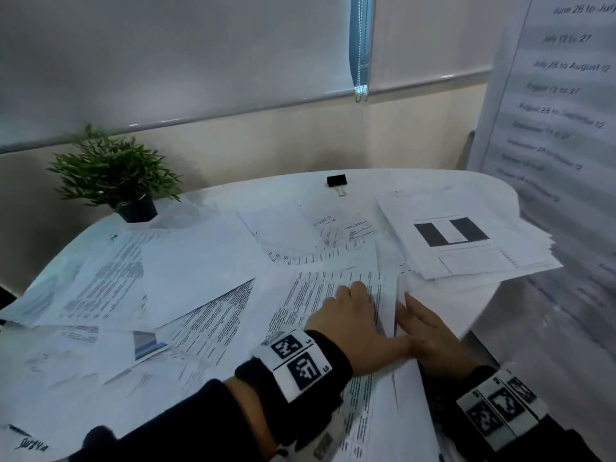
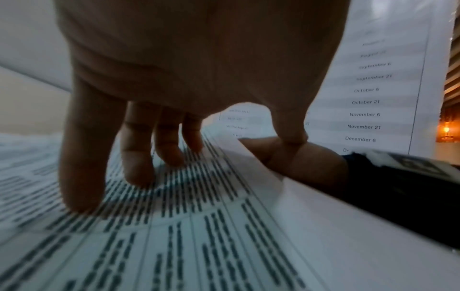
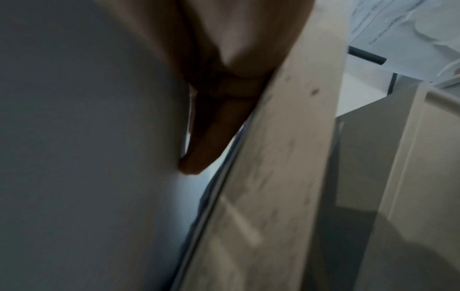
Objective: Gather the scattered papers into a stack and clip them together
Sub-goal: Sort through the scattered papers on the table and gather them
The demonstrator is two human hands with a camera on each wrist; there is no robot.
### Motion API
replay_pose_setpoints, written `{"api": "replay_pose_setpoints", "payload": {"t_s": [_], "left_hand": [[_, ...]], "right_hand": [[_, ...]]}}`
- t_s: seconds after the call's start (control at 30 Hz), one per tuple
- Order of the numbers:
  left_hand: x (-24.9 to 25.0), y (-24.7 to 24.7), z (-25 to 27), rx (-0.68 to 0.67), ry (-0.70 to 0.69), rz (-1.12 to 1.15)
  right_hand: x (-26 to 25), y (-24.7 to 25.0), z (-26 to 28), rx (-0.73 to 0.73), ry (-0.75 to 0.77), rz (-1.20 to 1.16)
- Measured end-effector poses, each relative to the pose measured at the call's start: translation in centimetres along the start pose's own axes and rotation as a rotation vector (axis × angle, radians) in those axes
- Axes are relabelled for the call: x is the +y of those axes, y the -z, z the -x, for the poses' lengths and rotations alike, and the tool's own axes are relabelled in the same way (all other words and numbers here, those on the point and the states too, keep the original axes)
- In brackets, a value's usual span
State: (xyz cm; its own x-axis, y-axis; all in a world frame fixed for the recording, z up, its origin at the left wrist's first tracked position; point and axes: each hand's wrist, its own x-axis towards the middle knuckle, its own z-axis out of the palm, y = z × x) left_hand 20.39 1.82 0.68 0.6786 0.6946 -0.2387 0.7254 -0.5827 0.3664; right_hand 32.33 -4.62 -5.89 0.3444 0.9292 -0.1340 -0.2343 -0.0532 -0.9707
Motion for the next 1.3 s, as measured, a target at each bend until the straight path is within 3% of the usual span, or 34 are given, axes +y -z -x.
{"api": "replay_pose_setpoints", "payload": {"t_s": [0.17, 0.37, 0.47, 0.53, 0.6, 0.7, 0.87, 0.97, 1.03, 1.13, 1.23, 1.3], "left_hand": [[-1.1, 0.3, -1.3, 0.006, 0.103, 0.076], [-3.2, 2.6, -0.9, 0.010, 0.052, 0.303], [-5.8, 5.9, -0.2, 0.151, 0.160, 0.586], [-7.1, 8.0, 0.5, 0.275, 0.202, 0.636], [-7.5, 8.8, 0.8, 0.302, 0.190, 0.609], [-5.9, 7.3, 0.5, 0.208, 0.155, 0.585], [-1.7, 3.3, -0.8, -0.216, 0.198, 0.739], [-2.6, 3.8, -0.9, -0.295, 0.200, 0.805], [-5.3, 4.9, -0.9, -0.187, 0.179, 0.716], [-9.7, 6.6, -0.6, 0.150, 0.245, 0.555], [-11.4, 8.2, 0.0, 0.321, 0.225, 0.740], [-11.5, 9.1, -0.2, 0.391, 0.039, 0.960]], "right_hand": [[1.3, 0.5, -0.2, -0.117, -0.034, -0.223], [1.5, 0.7, -0.4, -0.056, 0.000, -0.160], [1.2, 0.6, -0.5, 0.023, 0.050, -0.057], [1.1, 0.5, -0.5, 0.090, 0.083, -0.012], [0.8, 0.0, -0.1, 0.085, 0.099, 0.028], [0.8, -0.7, 0.0, 0.100, 0.119, 0.174], [0.3, -1.3, -0.1, -0.087, 0.079, 0.040], [0.2, -1.0, 0.4, -0.040, 0.084, 0.117], [0.3, -0.4, 0.5, 0.011, 0.124, 0.148], [-2.1, -0.9, 0.8, -0.025, 0.282, 0.139], [-6.1, -1.6, 0.7, -0.050, 0.509, 0.167], [-8.4, -1.6, 0.2, -0.036, 0.604, 0.176]]}}
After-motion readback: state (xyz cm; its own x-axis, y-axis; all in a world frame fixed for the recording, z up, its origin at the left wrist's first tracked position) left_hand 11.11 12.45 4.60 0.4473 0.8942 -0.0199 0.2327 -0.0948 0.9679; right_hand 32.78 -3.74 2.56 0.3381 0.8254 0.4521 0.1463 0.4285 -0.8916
